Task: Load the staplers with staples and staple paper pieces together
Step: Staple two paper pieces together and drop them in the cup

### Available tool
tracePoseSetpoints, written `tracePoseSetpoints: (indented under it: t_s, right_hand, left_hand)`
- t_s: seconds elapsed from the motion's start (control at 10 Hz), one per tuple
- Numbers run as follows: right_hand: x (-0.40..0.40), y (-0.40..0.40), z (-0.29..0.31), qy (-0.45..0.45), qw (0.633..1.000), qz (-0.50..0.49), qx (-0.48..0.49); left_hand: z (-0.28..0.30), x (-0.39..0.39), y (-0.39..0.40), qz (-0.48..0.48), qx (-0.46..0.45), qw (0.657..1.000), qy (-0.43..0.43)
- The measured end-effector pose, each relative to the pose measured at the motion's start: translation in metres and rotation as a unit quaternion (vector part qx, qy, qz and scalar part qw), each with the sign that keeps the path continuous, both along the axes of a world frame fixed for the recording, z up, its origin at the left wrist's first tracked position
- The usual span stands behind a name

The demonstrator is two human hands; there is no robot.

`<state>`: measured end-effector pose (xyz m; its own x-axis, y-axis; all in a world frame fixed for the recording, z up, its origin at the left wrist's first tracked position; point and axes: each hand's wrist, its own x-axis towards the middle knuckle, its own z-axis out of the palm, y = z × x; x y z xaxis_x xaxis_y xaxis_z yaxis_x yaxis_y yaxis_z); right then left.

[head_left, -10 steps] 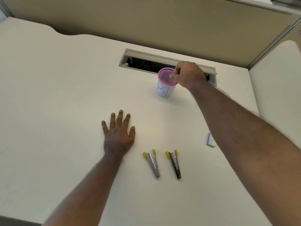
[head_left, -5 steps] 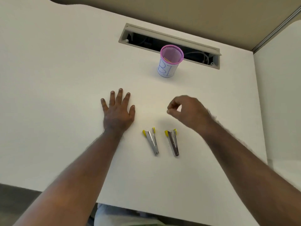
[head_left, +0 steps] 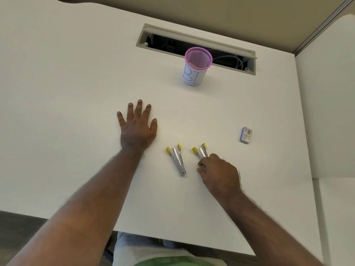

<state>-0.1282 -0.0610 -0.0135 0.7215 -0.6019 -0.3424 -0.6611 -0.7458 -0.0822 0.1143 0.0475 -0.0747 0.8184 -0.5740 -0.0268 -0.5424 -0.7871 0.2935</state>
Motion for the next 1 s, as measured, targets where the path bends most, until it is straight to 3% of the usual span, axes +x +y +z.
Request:
tracePoseSetpoints:
  t_s: [0.4, 1.0]
  right_hand:
    - [0.026, -0.010, 0.005, 0.061, 0.992, 0.099, -0.053]
    - [0.026, -0.011, -0.003, 0.112, 0.982, 0.131, -0.080]
  left_hand:
    - [0.001, 0.000, 0.000, -0.002, 0.005, 1.000, -0.001]
    - [0.001, -0.001, 0.001, -0.002, 0.003, 1.000, 0.000]
